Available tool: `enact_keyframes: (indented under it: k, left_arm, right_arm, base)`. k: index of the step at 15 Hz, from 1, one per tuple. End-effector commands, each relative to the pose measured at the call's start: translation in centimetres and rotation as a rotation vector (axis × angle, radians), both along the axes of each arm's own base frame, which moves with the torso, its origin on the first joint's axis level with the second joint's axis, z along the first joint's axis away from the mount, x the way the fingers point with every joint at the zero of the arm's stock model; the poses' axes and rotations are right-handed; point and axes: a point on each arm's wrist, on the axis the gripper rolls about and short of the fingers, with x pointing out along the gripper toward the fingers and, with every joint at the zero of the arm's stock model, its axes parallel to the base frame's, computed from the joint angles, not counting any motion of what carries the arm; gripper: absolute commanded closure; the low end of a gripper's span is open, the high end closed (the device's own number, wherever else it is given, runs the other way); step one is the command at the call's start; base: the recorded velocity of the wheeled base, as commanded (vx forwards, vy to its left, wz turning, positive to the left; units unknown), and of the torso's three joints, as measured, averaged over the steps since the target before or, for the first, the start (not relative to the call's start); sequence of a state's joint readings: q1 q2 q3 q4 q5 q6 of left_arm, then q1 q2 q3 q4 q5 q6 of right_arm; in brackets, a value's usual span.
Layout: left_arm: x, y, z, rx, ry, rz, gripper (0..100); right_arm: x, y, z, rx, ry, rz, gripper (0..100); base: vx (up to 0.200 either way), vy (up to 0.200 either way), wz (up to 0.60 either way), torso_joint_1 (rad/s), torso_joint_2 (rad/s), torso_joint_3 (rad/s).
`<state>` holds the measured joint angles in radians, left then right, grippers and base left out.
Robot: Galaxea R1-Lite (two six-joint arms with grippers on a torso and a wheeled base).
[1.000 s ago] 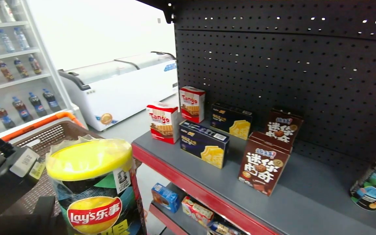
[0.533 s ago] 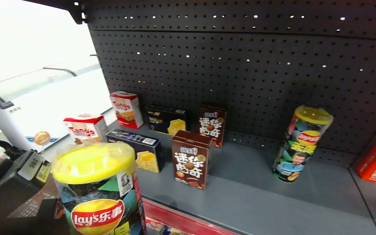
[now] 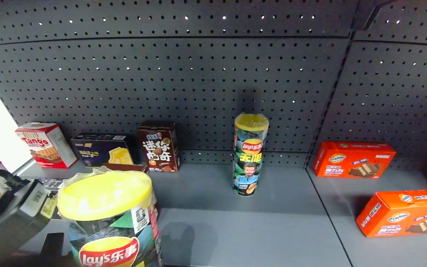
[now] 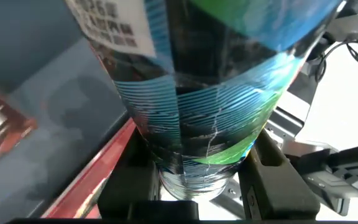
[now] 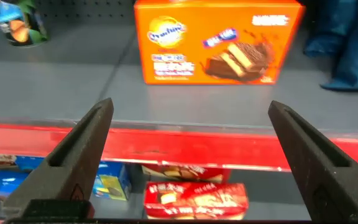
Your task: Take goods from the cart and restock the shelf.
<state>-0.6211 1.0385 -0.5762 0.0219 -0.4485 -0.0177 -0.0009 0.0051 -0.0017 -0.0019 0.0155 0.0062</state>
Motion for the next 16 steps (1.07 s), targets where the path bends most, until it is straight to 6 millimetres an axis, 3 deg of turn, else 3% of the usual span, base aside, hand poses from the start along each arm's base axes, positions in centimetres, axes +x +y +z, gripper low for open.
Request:
enact_keyframes:
  k: [1,14,16]
  left_arm:
    - [-0.5,0.4,-0.2,-0.004,-0.005,0.004,100]
    - [-1.0,0.9,-0.9,0.000,0.003,0.012,100]
    - [-1.0,0.9,-0.7,-0.001,-0.003,0.018,100]
  right_arm:
    - [0.0,0.0,0.0,0.000,0.000,0.001,0]
    - [0.1,0.0,0.0,-0.002,0.012,0.010,0]
    - [0.3,0.0,1.1,-0.003,0.035,-0.021,0]
  base:
    - [0.000,0.000,0.00,0.000,0.00,0.000]
    - [0.000,0.000,-0.09,0.000,0.00,0.000]
    - [0.000,0.000,0.00,0.000,0.00,0.000]
